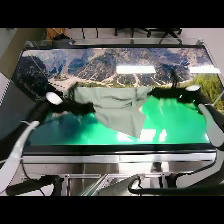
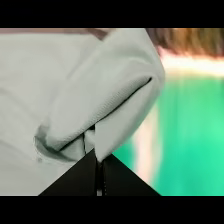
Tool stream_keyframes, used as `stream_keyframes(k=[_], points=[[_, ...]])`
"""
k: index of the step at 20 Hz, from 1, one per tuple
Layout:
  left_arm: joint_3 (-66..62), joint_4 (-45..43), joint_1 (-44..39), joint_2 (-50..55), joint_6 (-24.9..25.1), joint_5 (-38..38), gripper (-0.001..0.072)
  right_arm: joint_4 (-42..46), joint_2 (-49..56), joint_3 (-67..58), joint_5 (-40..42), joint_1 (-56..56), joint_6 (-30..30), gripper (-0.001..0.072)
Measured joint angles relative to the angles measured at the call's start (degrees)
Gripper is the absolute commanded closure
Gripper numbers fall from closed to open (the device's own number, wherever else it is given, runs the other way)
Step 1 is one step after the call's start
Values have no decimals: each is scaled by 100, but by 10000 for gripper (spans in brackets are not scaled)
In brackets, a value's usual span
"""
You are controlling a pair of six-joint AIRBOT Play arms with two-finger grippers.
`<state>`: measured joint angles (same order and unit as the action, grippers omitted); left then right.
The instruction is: Fold the shirts.
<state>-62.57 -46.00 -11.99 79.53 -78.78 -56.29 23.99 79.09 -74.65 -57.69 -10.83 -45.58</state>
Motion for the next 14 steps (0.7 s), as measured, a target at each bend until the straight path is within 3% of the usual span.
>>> stream_keyframes(k=[5, 9, 11, 14], points=[[-2769, 127, 1097, -1403, -192, -817, 692, -199, -1342, -2197, -507, -428, -214, 696], [-4992, 125, 2015, -2166, -339, -964, 692, -26, -2385, -3762, -457, -695, -282, 696], [-5379, 87, 2382, -2511, -376, -1005, 692, 63, -2839, -4105, -476, -732, -295, 695], [-4959, 214, 2664, -3056, -393, -1067, 692, 15, -3246, -4332, -691, -761, -332, 696]])
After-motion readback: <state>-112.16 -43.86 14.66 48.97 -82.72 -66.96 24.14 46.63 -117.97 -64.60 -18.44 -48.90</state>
